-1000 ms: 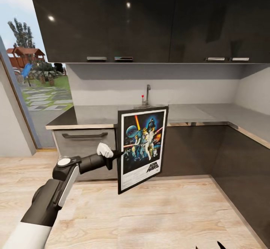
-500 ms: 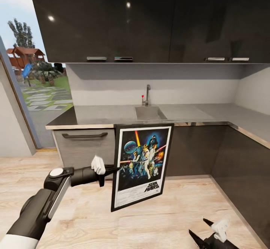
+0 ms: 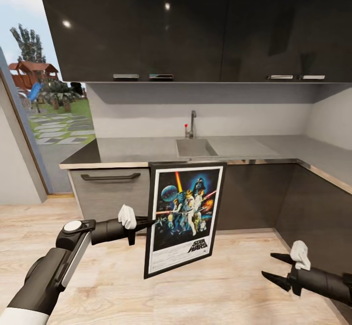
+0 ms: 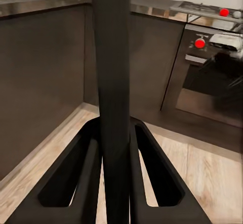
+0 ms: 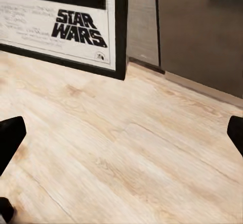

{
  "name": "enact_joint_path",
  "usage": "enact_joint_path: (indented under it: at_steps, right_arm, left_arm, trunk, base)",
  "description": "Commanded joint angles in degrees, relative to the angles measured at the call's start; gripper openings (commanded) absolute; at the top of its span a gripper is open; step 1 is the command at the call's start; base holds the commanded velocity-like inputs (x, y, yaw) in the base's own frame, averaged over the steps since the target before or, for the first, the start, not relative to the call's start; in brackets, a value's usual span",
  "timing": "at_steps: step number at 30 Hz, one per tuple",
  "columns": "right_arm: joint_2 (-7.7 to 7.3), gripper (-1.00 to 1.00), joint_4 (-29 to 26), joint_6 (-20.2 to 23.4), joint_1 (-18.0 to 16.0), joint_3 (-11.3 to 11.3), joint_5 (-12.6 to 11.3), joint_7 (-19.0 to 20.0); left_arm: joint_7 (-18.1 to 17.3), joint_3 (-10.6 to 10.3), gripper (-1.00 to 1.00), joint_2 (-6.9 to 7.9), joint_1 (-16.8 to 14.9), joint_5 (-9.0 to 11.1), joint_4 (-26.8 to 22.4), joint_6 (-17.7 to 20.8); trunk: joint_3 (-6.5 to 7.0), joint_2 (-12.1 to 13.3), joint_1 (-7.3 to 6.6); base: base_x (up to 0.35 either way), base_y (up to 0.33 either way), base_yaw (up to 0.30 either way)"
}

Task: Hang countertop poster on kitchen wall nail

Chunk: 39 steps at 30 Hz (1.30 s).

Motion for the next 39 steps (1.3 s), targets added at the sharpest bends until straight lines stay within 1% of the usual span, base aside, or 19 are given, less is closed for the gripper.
enact_joint_path:
  at_steps: [1,2,3,6,7,8,10,11,13,15,19,25,28,29,34,39]
  right_arm:
    - [-0.35,1.00,0.03,1.35,-1.21,-0.06,0.09,2.00]
    - [-0.67,1.00,0.08,1.94,-2.22,-0.06,0.14,3.61]
    - [-1.28,1.00,0.18,2.79,-4.01,-0.02,0.23,6.67]
    - [-1.96,1.00,0.56,3.53,-6.15,0.01,0.34,10.43]
    - [-2.36,1.00,1.01,3.81,-7.15,0.02,0.35,12.53]
    - [-2.63,1.00,1.23,3.91,-7.53,0.01,0.35,13.52]
    - [-3.14,1.00,1.55,4.03,-8.19,0.02,0.38,15.14]
    - [-3.52,1.00,1.77,4.05,-8.63,0.09,0.39,16.17]
    - [-3.81,1.00,1.95,4.00,-8.91,0.23,0.41,16.85]
    - [-4.31,1.00,2.20,3.92,-9.21,0.43,0.42,17.61]
    - [-5.20,1.00,2.24,3.94,-9.34,0.62,0.35,18.04]
    - [-5.81,1.00,2.05,4.08,-9.39,1.13,-0.06,18.28]
    - [-5.89,1.00,1.88,4.18,-9.40,2.64,-0.25,18.48]
    - [-5.86,1.00,1.80,4.22,-9.40,4.04,-0.32,18.56]
    - [-5.58,1.00,1.60,4.28,-9.51,7.13,-0.42,18.63]
    - [-5.43,1.00,1.41,4.38,-9.80,8.06,-0.44,18.61]
  left_arm:
    - [-0.18,-0.07,-1.00,0.06,-0.03,0.36,-0.01,0.47]
    - [-0.64,-0.07,-1.00,0.08,-0.05,0.36,0.02,0.51]
    - [-2.03,-0.07,-1.00,0.15,-0.05,0.36,0.21,0.59]
    - [-4.91,-0.06,-1.00,0.27,-0.07,0.34,1.07,0.66]
    - [-6.92,0.10,-1.00,0.32,-0.08,0.35,1.55,0.72]
    - [-7.88,0.31,-1.00,0.36,-0.09,0.35,1.72,0.76]
    - [-9.55,1.09,-1.00,0.41,-0.06,0.35,1.97,0.81]
    - [-10.89,2.15,-1.00,0.44,-0.06,0.35,2.11,0.88]
    - [-12.05,3.27,-1.00,0.46,-0.08,0.39,2.15,0.97]
    - [-14.26,4.86,-1.00,0.49,-0.07,0.42,2.13,1.86]
    - [-16.14,5.70,-1.00,0.50,-0.07,0.44,2.03,3.63]
    - [-16.88,6.09,-1.00,0.50,-0.05,0.40,1.92,4.40]
    - [-16.98,6.30,-1.00,0.50,-0.07,0.38,1.90,4.50]
    - [-17.02,6.57,-1.00,0.50,-0.08,0.39,1.89,4.54]
    - [-17.11,7.23,-1.00,0.50,-0.10,0.43,1.83,4.60]
    - [-17.12,7.45,-1.00,0.50,-0.08,0.44,1.79,4.60]
  trunk:
    - [-0.07,-0.04,0.00]
    - [-0.07,-0.04,0.00]
    - [-0.07,-0.04,0.00]
    - [-0.07,-0.04,0.00]
    - [-0.07,-0.04,0.00]
    - [-0.07,-0.04,0.00]
    - [-0.07,-0.04,0.00]
    - [-0.07,-0.04,0.00]
    - [-0.07,-0.04,0.00]
    - [-0.07,-0.04,0.00]
    - [-0.07,-0.04,0.00]
    - [-0.07,-0.04,0.00]
    - [-0.07,-0.04,0.00]
    - [-0.07,-0.04,0.00]
    - [-0.07,-0.04,0.00]
    - [-0.07,-0.04,0.00]
  base:
    - [0.000,0.000,0.000]
    - [0.000,0.000,0.000]
    - [0.000,0.000,0.000]
    - [0.000,0.000,0.000]
    - [0.000,0.000,0.000]
    - [0.000,0.000,0.000]
    - [0.000,0.000,0.000]
    - [0.000,0.000,0.000]
    - [0.000,0.000,0.000]
    - [0.000,0.000,0.000]
    - [0.000,0.000,0.000]
    - [0.000,0.000,0.000]
    - [0.000,0.000,0.000]
    - [0.000,0.000,0.000]
    - [0.000,0.000,0.000]
    - [0.000,0.000,0.000]
